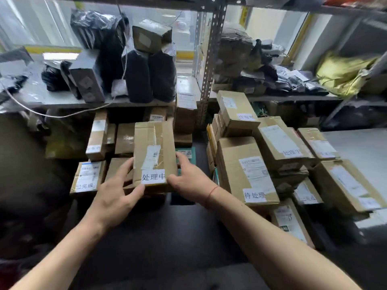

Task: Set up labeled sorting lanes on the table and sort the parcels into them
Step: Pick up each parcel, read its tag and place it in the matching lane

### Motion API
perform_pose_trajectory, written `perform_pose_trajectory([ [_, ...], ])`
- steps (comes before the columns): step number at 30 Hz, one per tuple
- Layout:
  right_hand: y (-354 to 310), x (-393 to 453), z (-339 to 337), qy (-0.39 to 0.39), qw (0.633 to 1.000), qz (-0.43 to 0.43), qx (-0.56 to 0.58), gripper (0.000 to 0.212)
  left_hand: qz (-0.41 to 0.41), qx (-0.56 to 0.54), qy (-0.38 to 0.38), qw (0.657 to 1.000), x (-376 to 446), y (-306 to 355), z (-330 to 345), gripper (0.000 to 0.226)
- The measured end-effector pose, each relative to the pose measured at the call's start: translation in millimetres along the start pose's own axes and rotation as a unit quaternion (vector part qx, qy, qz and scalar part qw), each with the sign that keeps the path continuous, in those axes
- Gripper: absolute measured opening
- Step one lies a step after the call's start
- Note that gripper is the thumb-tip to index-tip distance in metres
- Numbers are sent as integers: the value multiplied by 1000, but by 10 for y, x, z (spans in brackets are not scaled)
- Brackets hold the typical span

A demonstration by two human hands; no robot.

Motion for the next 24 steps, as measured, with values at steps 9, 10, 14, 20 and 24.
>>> perform_pose_trajectory([
  [9,302,-559,-901,3,997,-46,55,69,-7,-40,17,999,-419,779,563,68],
  [10,321,-596,-991,11,997,-51,59,71,1,-43,16,999,-415,861,598,68],
  [14,410,-777,-1363,39,995,-42,86,75,32,-45,-4,998,-362,1240,742,71],
  [20,542,-974,-2008,78,990,-67,92,89,80,-55,-16,995,-390,1778,1044,76],
  [24,761,-1069,-2599,92,986,-88,105,85,121,-34,-6,992,-354,2282,1394,75],
])
Point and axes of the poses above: each hand's wrist, its own x-axis towards the middle knuckle, its own z-axis out of the palm, y = z × x, the point moved 10 cm from there along x, towards the middle knuckle, and after that the axes turned 7 degrees about y, right-handed, at the moved point
